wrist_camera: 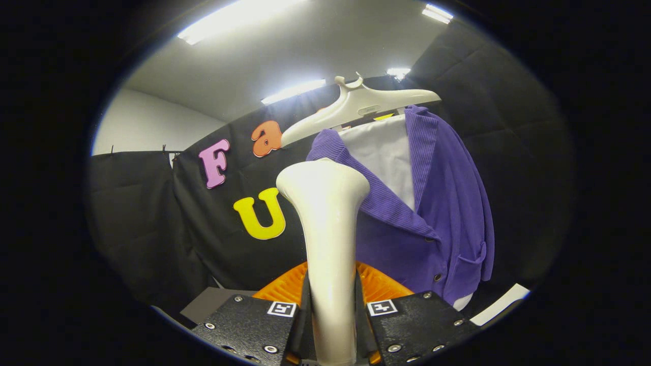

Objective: Iron the clothes twice with a garment steamer, once on the left side and once on the right side.

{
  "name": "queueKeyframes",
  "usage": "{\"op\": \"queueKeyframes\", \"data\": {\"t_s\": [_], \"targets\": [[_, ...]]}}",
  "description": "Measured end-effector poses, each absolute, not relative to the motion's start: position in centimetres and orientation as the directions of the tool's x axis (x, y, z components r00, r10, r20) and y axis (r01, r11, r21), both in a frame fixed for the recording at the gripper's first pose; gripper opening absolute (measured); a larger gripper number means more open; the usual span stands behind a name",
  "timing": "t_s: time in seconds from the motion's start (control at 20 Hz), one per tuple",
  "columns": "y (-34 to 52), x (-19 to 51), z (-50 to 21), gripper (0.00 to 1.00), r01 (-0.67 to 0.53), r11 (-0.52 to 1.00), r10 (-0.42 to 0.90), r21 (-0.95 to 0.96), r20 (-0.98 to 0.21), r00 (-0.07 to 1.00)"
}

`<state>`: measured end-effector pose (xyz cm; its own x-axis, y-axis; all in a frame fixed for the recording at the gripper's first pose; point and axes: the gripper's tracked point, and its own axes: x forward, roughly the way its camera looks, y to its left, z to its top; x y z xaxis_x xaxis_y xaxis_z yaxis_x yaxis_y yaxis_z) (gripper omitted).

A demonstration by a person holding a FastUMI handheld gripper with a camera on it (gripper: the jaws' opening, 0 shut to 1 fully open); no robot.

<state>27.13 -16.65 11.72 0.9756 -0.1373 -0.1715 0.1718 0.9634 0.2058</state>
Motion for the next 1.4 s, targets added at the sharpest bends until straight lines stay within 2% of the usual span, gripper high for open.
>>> {"op": "queueKeyframes", "data": {"t_s": [0.1,0.45,0.75,1.4], "targets": [[-18.1,28.3,10.6,0.36,0.224,0.964,-0.196,0.146,-0.179,0.964],[-18.9,29.1,5.2,0.36,0.257,0.959,-0.220,0.119,-0.259,0.941],[-19.8,26.5,-2.2,0.36,0.281,0.949,-0.209,0.141,-0.385,0.899],[-20.9,21.0,-15.0,0.37,0.353,0.927,-0.225,0.122,-0.571,0.790]]}}
